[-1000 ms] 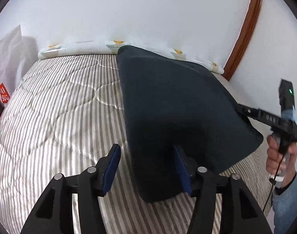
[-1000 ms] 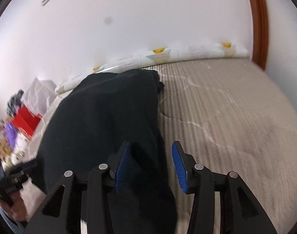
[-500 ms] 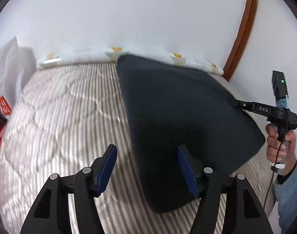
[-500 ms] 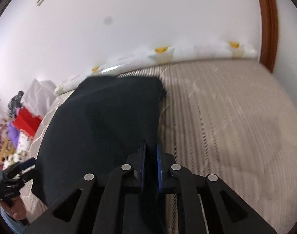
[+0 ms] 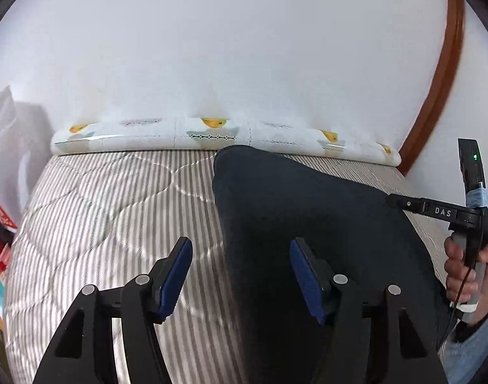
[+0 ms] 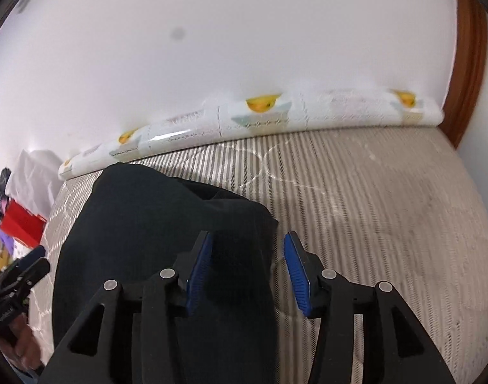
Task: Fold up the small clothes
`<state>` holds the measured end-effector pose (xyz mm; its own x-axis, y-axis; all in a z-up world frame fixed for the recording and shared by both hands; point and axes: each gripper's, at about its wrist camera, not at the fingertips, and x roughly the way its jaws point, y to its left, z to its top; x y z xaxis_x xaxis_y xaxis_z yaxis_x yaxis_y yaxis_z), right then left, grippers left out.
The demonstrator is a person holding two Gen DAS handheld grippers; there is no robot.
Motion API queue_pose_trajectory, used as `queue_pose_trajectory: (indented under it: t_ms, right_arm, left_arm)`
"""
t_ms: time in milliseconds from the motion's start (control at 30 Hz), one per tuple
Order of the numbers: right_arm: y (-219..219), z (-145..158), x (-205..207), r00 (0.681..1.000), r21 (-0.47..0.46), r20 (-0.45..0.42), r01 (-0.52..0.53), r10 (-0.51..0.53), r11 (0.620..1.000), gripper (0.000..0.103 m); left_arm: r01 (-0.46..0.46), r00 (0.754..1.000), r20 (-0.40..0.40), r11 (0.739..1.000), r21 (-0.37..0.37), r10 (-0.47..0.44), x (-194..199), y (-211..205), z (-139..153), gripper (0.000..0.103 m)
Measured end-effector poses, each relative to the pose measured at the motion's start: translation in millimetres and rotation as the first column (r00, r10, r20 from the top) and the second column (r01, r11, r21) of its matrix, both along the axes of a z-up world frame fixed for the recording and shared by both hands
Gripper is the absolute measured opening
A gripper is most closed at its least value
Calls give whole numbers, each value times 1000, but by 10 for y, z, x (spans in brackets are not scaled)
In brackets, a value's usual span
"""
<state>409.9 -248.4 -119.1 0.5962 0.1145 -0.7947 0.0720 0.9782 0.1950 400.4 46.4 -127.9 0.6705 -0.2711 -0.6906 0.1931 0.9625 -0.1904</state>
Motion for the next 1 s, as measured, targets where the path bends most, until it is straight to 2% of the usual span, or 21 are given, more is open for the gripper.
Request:
queue_pose_trajectory:
  t_ms: [200, 333, 367, 400, 433, 467, 600, 733, 800, 1000]
  right_arm:
    - [-10, -108, 314, 998, 42, -70, -2, 5, 999, 47]
    - [6, -182, 391, 995, 30, -102, -10, 13, 999, 45]
    - [22, -172, 365, 997, 27, -71, -31, 33, 999, 36]
    - [43, -168, 356, 997, 20, -53, -53, 54, 998, 30]
    - [63, -161, 350, 997, 8, -39, -71, 72, 997, 21]
    - [76, -127, 324, 998, -33, 4, -65, 65, 997, 2]
    - [16, -97, 281, 996, -47, 66, -62, 65, 997, 2]
    - [33, -183, 319, 996, -74, 64, -54, 59, 996, 2]
    - [-9, -196, 326, 996, -48, 70, -47, 50, 998, 2]
    - [77, -188, 304, 996, -103, 44, -72, 77, 992, 4]
  left_arm:
    - [31, 999, -18, 999, 23, -30, 368, -185, -113, 61]
    - [41, 998, -37, 999, -21, -42, 506, -207, -248, 61]
    - [58, 995, -76, 998, -15, -59, 554, -224, -305, 61]
    - [66, 995, -80, 998, -14, -67, 558, -219, -316, 61]
    - [60, 996, -68, 998, -23, -62, 544, -194, -317, 61]
    - [52, 996, -65, 998, -29, -54, 531, -174, -321, 61]
    - [54, 996, -66, 998, -24, -56, 508, -145, -322, 62]
    - [47, 997, -63, 999, -2, -47, 502, -116, -275, 62]
    - [27, 998, -56, 1000, 12, -26, 513, -65, -245, 62]
    - [-8, 995, -96, 996, -89, 0, 614, 135, -295, 61]
